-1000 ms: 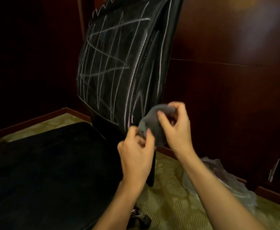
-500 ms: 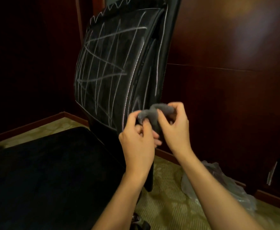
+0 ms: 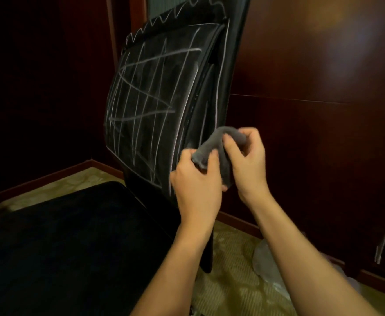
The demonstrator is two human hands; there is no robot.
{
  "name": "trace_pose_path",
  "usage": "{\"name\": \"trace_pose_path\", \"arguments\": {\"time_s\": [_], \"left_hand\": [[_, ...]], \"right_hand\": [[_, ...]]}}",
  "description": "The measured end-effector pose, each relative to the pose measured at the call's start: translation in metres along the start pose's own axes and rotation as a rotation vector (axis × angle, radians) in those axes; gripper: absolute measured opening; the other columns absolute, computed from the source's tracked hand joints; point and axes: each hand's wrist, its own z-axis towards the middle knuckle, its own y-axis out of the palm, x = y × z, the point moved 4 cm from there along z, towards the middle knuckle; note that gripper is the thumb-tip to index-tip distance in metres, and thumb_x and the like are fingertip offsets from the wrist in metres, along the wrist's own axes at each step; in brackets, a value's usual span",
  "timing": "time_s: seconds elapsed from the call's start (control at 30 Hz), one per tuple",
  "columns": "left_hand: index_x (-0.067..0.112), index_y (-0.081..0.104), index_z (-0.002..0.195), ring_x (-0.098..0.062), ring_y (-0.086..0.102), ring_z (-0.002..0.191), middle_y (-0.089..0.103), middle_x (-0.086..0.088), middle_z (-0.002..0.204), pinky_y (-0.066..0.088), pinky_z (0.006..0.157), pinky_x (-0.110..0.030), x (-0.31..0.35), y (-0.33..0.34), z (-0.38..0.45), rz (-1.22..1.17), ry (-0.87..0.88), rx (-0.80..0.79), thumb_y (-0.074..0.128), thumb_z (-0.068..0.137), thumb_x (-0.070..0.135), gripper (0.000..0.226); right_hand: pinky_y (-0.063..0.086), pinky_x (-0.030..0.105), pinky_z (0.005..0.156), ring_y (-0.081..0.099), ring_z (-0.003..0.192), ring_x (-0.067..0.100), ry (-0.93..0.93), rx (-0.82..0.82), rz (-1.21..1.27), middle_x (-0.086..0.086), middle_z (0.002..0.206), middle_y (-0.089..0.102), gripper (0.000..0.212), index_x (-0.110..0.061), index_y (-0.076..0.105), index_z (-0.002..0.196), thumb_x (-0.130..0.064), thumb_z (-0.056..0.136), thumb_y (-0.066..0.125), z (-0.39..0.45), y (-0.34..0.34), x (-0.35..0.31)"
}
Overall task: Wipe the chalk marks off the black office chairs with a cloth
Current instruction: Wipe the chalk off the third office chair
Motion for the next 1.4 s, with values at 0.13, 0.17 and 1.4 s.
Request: {"name": "trace_pose_path", "arguments": {"time_s": [0.13,0.17,1.4], "left_hand": [[0.040,0.054,0.087,-0.023,0.070,0.078,0.069,0.007,0.077,0.060,0.069,-0.046,-0.037,-0.004,-0.031,0.098,-0.049,-0.016,0.051,0.086,0.061,0.021],[0.039,0.055,0.087,-0.021,0.070,0.075,0.069,0.006,0.075,0.060,0.068,-0.045,-0.038,-0.004,-0.035,0.094,-0.038,-0.010,0.052,0.087,0.058,0.019],[0.018,0.056,0.088,-0.010,0.068,0.047,0.068,-0.005,0.058,0.053,0.049,-0.022,0.018,-0.006,-0.007,-0.058,-0.128,-0.029,0.053,0.102,0.029,0.018]], "right_hand": [[0.048,0.018,0.070,0.060,0.077,0.002,0.094,-0.037,-0.021,-0.003,0.084,0.058,0.011,-0.016,0.054,0.094,-0.007,0.095,0.061,-0.044,-0.012,0.034],[0.048,0.019,0.070,0.060,0.077,0.003,0.104,-0.046,-0.029,-0.002,0.084,0.059,0.011,-0.015,0.055,0.094,-0.007,0.095,0.062,-0.048,-0.013,0.037],[0.040,0.015,0.064,0.051,0.071,0.004,-0.154,-0.049,-0.409,-0.005,0.079,0.055,0.029,-0.021,0.048,0.085,-0.016,0.081,0.076,0.028,0.006,-0.026]]}}
